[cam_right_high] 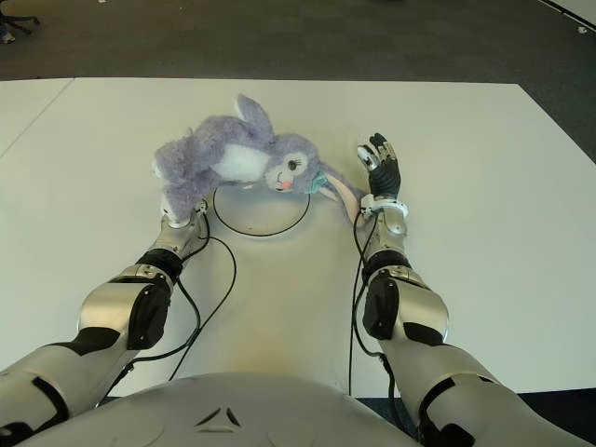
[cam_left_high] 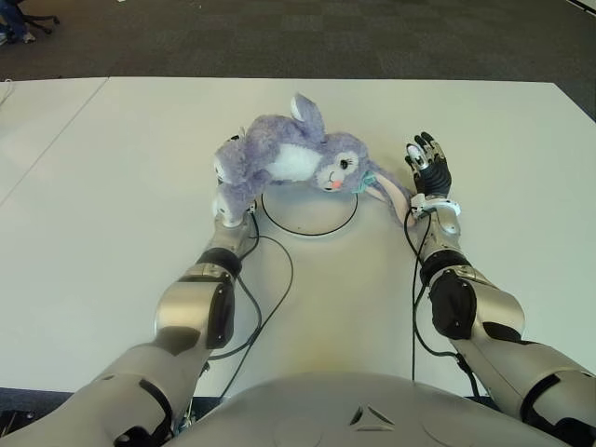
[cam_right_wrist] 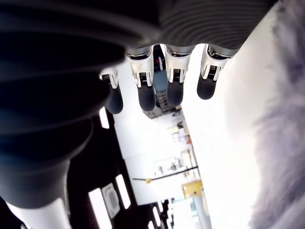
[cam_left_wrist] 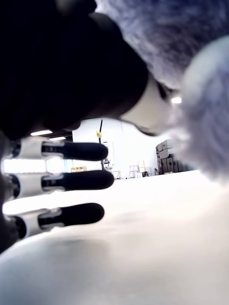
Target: Put the doll into the plate.
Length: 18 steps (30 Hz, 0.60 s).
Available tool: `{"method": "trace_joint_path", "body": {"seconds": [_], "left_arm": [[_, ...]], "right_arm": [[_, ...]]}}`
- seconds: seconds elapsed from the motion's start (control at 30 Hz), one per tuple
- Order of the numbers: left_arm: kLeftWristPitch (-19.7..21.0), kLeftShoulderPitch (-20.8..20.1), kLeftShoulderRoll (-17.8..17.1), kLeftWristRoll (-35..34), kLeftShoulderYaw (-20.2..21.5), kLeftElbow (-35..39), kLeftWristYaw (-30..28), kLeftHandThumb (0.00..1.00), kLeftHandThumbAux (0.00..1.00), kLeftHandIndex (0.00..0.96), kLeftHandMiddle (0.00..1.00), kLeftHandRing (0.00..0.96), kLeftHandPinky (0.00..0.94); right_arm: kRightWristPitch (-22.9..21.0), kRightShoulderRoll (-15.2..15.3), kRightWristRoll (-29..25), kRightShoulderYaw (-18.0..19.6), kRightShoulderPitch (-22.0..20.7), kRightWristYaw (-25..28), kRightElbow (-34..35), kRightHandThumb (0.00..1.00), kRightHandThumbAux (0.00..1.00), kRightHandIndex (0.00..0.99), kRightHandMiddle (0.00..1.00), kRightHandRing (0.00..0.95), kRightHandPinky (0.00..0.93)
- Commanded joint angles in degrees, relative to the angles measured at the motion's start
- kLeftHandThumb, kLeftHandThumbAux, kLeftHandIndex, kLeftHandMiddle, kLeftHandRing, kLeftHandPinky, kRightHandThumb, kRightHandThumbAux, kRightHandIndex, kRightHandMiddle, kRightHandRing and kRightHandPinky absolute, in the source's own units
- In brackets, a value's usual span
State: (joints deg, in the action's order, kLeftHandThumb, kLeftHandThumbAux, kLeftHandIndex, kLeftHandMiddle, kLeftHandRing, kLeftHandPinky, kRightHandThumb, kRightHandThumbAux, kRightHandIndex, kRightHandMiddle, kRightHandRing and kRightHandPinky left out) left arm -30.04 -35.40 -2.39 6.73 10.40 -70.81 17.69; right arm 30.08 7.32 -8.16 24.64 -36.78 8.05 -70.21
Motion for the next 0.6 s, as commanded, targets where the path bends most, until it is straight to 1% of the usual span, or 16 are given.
{"method": "trace_joint_path", "body": {"seconds": [0.03,0.1,0.23,0.4,0.47,0.6], "left_arm": [[5.7,11.16,1.21,-0.55,0.65,-6.82,-1.08,0.29,0.88,0.218,0.328,0.359,0.396],[5.65,11.08,1.24,-0.44,0.57,-6.82,-0.74,0.298,0.879,0.222,0.334,0.368,0.417],[6.1,10.97,1.19,-0.4,0.49,-6.84,-0.82,0.303,0.869,0.225,0.342,0.382,0.43],[6.61,10.87,1.05,-0.52,0.54,-6.88,-1.46,0.296,0.861,0.225,0.339,0.378,0.406],[6.77,10.87,1.01,-0.6,0.58,-6.89,-1.79,0.286,0.857,0.221,0.324,0.359,0.369],[6.81,10.92,1.01,-0.71,0.68,-6.89,-2.09,0.274,0.858,0.218,0.315,0.347,0.353]], "right_arm": [[-3.7,-3.18,3.94,-2.79,12.88,-6.44,-7.21,0.056,0.866,0.111,0.105,0.082,0.103],[-3.23,-3.29,4.71,-3.31,12.88,-7.65,-7.22,0.066,0.881,0.112,0.108,0.088,0.108],[-2.59,-3.23,5.74,-3.95,13.09,-8.98,-7.22,0.089,0.894,0.12,0.117,0.1,0.124],[-2.39,-3.35,6.49,-4.64,13.12,-9.98,-7.25,0.113,0.898,0.127,0.126,0.11,0.133],[-2.37,-3.32,6.75,-4.86,13.12,-10.28,-7.26,0.137,0.904,0.143,0.138,0.125,0.147],[-2.37,-3.27,7.06,-5.16,13.12,-10.7,-7.27,0.159,0.904,0.153,0.145,0.134,0.156]]}}
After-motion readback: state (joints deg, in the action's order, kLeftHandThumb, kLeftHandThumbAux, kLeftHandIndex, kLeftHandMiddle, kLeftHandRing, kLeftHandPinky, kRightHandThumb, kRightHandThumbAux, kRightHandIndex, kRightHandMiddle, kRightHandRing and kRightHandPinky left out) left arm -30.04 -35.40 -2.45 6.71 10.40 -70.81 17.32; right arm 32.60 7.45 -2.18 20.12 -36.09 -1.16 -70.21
